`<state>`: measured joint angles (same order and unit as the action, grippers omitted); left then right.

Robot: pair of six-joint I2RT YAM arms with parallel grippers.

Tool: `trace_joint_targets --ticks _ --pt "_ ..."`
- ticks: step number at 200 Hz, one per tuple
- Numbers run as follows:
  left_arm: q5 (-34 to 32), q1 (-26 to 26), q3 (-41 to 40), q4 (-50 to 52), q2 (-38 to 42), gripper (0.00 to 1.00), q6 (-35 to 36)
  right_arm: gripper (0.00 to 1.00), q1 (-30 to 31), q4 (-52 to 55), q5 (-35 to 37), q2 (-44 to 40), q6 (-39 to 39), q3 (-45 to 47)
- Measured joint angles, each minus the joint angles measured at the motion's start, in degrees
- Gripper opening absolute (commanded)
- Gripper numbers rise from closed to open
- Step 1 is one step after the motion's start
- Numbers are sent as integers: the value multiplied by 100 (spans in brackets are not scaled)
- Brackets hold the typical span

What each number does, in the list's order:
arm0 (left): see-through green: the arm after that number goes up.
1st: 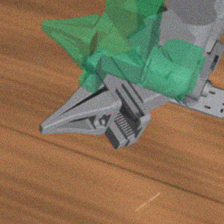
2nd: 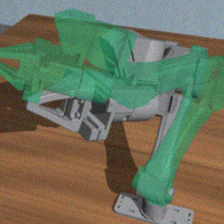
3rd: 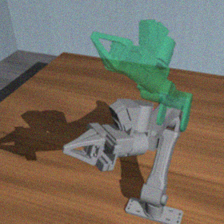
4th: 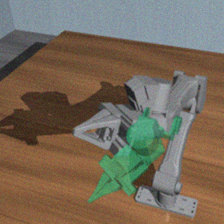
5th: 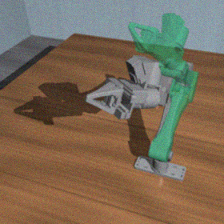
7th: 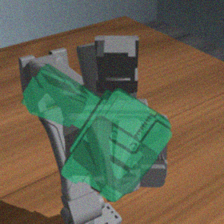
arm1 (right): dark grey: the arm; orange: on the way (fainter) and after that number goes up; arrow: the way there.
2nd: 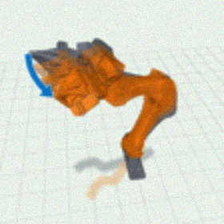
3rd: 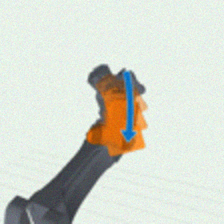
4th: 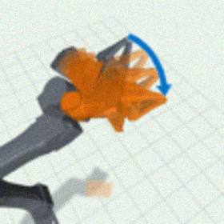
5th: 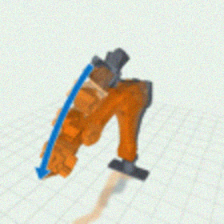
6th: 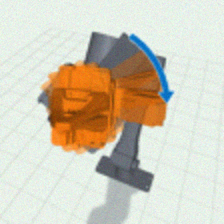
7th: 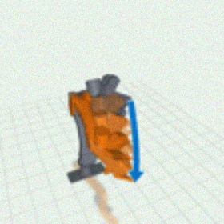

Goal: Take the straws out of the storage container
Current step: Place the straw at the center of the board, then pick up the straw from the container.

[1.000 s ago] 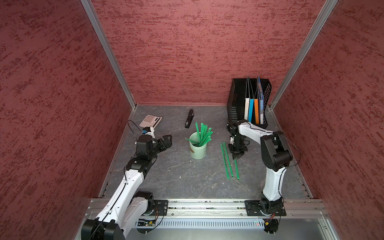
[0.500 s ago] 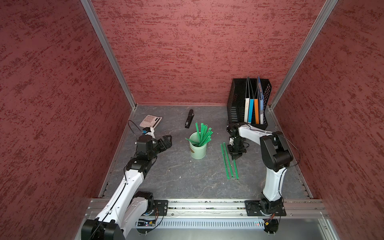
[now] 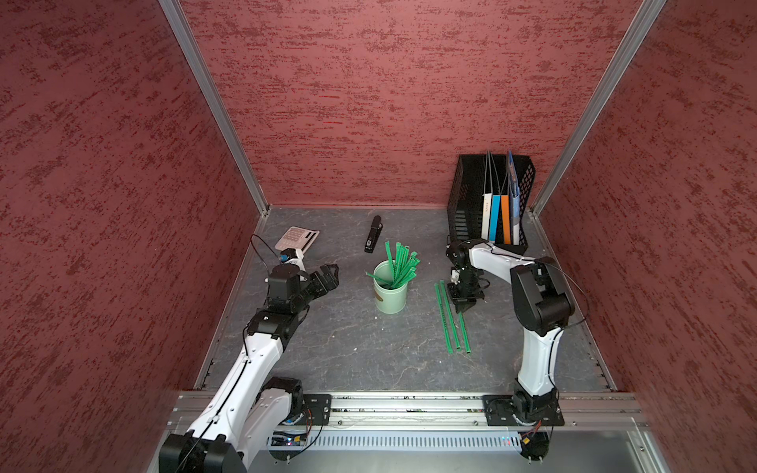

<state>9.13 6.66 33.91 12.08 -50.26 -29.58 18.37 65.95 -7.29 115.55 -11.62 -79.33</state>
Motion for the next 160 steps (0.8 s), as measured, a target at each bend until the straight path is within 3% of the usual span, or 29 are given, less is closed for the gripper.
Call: trace_joint_targets --ticks 62,119,160 --pt "-2 0 50 87 0 100 52 16 -109 -13 2 105 4 -184" --pt "-4 0 61 103 0 100 92 26 -177 -90 2 55 2 -238" --pt "0 0 61 90 -2 100 85 30 -138 -378 -20 -1051 -31 -162"
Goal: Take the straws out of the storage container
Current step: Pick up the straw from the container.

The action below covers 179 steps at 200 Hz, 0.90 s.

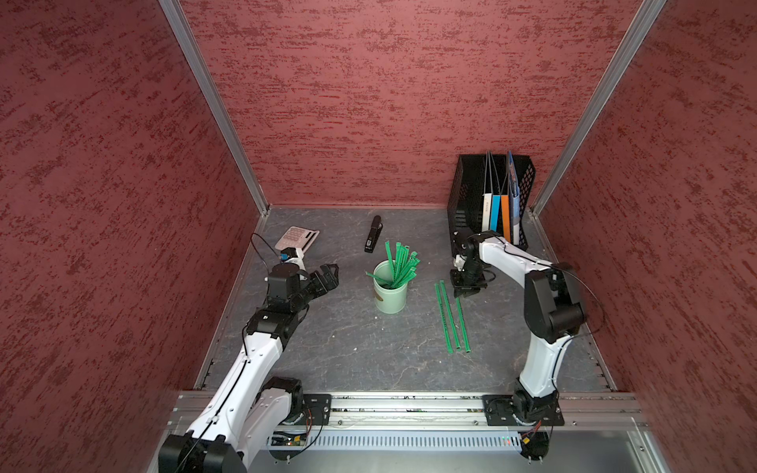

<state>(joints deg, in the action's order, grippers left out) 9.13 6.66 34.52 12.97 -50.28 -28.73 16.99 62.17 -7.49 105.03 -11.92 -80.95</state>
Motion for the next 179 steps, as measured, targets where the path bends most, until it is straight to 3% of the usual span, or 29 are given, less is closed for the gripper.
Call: trace_joint_targets --ticks 31,64,96,179 --pt "2 0 0 -31 -33 100 -39 32 442 -625 -2 -1609 -101 321" --pt "26 13 0 -63 -72 100 -114 33 1998 -1816 317 -2780 -339 1134" --pt "46 44 0 -57 -63 100 -144 33 2791 -2686 739 -2750 -684 1545" --pt "42 44 -2 -50 122 100 -149 33 3034 -3257 1123 -2323 -931 1344"
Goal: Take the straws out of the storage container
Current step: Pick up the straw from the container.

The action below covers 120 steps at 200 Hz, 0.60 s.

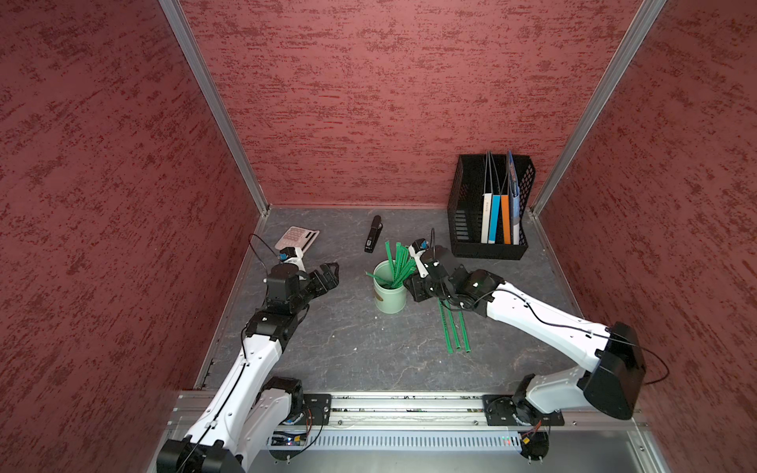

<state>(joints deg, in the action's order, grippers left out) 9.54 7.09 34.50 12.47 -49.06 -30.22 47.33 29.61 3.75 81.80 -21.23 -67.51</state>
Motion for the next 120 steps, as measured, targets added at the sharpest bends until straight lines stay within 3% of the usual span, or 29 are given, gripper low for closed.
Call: trace_joint_targets --ticks 56,120 --pt "-7 0 0 -2 0 100 2 10 4 -24 76 125 15 -295" --pt "-22 0 0 -2 0 100 2 5 9 28 74 136 52 -634"
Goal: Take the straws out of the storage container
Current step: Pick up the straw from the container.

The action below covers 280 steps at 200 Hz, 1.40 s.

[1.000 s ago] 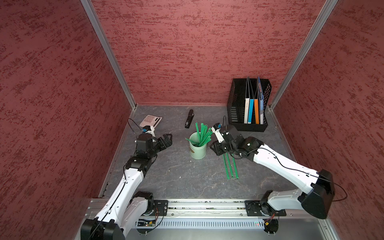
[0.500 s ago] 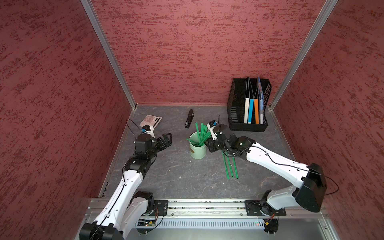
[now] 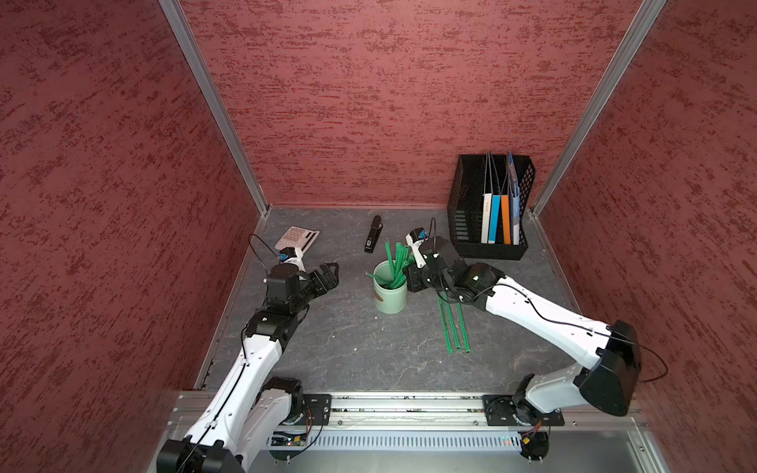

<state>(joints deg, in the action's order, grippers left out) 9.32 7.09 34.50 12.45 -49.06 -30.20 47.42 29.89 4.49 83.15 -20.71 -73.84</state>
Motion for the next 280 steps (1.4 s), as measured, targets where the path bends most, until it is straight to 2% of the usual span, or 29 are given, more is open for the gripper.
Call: trace_joint_targets --ticks 44,102,127,159,173,204,243,280 --pt "-22 0 0 0 0 100 0 5 0 210 -11 105 85 -555" --pt "-33 0 -2 2 72 100 9 5 0 588 -129 789 286 -1043" --pt "44 0 -2 2 74 100 66 12 0 835 -201 1099 481 -1342" --pt "118 0 -2 0 70 100 114 33 0 1113 -260 1414 750 -1834" --pt "120 0 -2 0 66 100 114 38 0 1207 -273 1469 826 -1969" --pt "127 0 -2 -2 31 100 114 45 0 1320 -273 1405 870 -2026" --pt "138 0 -2 -7 -33 100 111 45 28 1447 -247 944 651 -1821" --pt "227 0 -2 -11 -87 100 109 43 240 1464 120 380 96 -1366"
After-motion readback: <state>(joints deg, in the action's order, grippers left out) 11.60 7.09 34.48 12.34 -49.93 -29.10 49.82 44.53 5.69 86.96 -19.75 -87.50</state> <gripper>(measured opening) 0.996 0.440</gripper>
